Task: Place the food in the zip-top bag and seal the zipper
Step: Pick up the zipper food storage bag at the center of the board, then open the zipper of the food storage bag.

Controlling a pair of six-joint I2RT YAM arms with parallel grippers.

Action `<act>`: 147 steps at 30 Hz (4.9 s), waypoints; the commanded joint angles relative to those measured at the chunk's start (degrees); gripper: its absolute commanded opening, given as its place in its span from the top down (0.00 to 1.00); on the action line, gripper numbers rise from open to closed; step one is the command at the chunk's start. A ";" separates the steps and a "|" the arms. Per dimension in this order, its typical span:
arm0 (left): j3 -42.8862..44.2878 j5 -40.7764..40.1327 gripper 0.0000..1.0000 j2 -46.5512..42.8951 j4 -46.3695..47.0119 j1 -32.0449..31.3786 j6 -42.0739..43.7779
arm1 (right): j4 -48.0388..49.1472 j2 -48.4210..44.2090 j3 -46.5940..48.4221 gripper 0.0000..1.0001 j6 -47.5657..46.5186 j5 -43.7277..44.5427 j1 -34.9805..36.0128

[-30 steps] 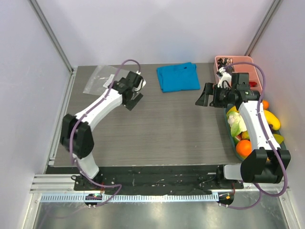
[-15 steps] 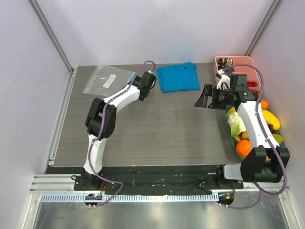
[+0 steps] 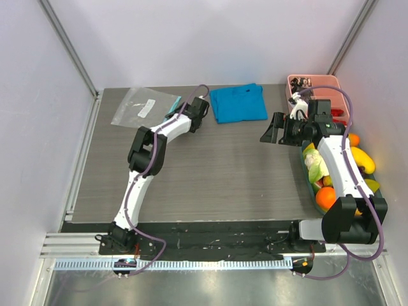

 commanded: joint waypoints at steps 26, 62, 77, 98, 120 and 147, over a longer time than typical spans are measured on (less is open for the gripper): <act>-2.21 35.81 1.00 -30.89 -30.56 3.44 -31.67 | 23.55 3.10 2.44 0.05 26.76 -10.86 1.71; -10.74 36.20 1.00 -40.58 -23.18 -9.91 -54.62 | 43.69 22.96 8.50 0.44 54.92 7.60 27.37; -11.53 27.67 1.00 -40.76 -19.67 -15.81 -50.40 | 44.04 23.75 5.61 0.61 55.98 7.86 28.96; -6.78 42.09 0.27 -45.42 -26.44 -11.32 -40.38 | 48.88 16.37 -0.02 0.99 54.75 -0.14 30.54; -1.24 31.24 0.69 -36.27 -36.97 -13.79 -36.16 | 36.49 14.26 1.47 0.99 44.38 4.96 31.59; 0.87 48.38 1.00 -38.92 -39.88 -4.65 -40.56 | 27.34 6.09 -8.28 0.98 -6.38 15.77 31.59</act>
